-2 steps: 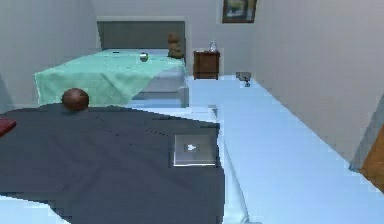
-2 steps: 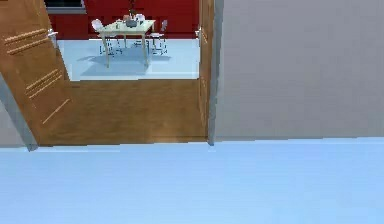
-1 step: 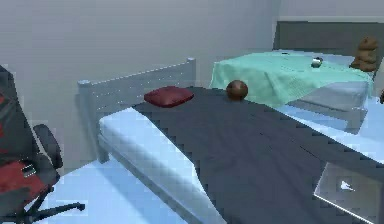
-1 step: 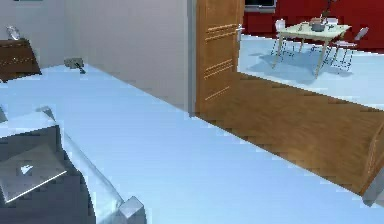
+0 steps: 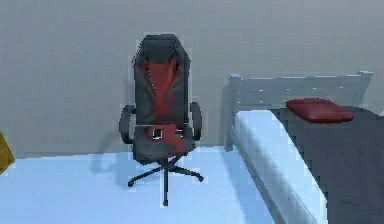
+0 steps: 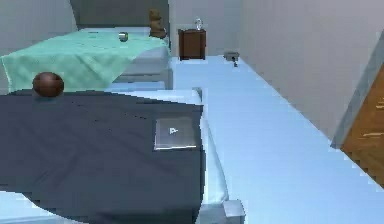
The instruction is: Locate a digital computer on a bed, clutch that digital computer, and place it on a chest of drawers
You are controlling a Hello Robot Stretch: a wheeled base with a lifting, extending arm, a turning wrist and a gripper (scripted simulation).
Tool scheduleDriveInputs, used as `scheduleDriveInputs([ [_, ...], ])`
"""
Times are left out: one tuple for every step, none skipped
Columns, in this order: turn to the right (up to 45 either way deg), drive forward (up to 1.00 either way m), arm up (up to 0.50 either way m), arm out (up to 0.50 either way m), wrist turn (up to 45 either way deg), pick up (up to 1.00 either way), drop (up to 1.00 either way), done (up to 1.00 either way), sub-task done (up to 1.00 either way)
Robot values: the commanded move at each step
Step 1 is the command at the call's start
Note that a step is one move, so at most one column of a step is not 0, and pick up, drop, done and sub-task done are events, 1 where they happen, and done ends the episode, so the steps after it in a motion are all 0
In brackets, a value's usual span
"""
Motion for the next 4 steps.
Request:
scheduleDriveInputs([
  [45.0,0.00,0.00,0.00,0.0,0.00,0.00,0.00,0.00],
  [45.0,0.00,0.00,0.00,0.0,0.00,0.00,0.00,0.00],
  [45.0,0.00,0.00,0.00,0.0,0.00,0.00,0.00,0.00],
  [0.0,0.55,0.00,0.00,0.0,0.00,0.00,0.00,0.00],
])
